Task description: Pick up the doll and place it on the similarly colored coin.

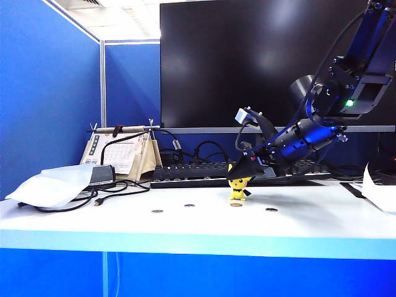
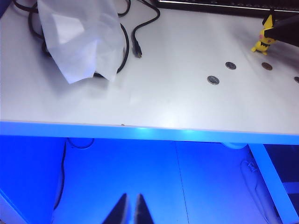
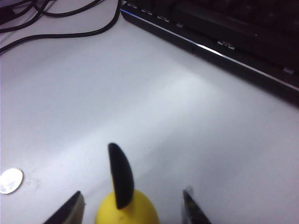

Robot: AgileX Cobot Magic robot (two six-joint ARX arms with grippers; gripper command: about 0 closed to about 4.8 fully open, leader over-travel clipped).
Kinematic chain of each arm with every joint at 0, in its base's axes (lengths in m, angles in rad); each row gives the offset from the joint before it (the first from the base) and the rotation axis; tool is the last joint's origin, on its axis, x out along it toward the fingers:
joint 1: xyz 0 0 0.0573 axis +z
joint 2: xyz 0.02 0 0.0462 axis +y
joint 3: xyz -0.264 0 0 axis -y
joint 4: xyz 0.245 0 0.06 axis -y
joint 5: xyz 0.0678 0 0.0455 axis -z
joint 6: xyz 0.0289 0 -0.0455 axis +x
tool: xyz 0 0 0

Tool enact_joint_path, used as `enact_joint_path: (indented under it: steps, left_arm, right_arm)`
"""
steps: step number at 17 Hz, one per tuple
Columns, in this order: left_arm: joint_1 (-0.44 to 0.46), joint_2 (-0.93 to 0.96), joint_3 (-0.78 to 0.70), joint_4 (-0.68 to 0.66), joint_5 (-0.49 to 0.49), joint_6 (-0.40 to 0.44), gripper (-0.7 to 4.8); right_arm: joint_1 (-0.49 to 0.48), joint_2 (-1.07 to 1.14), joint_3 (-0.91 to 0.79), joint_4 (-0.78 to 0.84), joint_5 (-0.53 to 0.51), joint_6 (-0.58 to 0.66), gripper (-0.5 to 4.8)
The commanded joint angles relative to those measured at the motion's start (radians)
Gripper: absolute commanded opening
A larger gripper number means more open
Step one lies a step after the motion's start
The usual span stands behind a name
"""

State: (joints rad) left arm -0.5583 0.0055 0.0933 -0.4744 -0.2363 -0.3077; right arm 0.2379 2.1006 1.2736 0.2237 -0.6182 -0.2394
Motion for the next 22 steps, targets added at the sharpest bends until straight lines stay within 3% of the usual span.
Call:
enact_joint_path:
  steps: [1, 4, 5, 9, 12, 22]
  left_arm:
    - [0.001, 0.000, -0.001, 0.005, 0.001, 0.002, 0.30]
    - [0.001, 0.000, -0.001, 0.005, 0.001, 0.002, 0.30]
    - [0.001, 0.000, -0.001, 0.005, 0.001, 0.002, 0.30]
    - [0.001, 0.000, -0.001, 0.005, 0.001, 0.002, 0.30]
    - [0.001, 0.000, -0.001, 0.005, 0.001, 0.002, 0.30]
    - [0.001, 0.000, -0.001, 0.005, 0.001, 0.002, 0.30]
  right_arm:
    - [0.002, -0.004, 0.002, -0.002, 0.017, 0.003, 2.28]
    - [0.002, -0.004, 0.002, -0.004, 0.017, 0.003, 2.00]
    - [0.002, -0.004, 0.002, -0.007, 0.017, 0.003, 1.53]
    - [0.002, -0.005, 0.002, -0.011, 0.017, 0.012, 1.42]
    - [0.002, -0.005, 0.002, -0.011, 0.014, 0.035, 1.04]
    - [0.002, -0.020, 0.002, -0.010, 0.010, 0.087, 1.02]
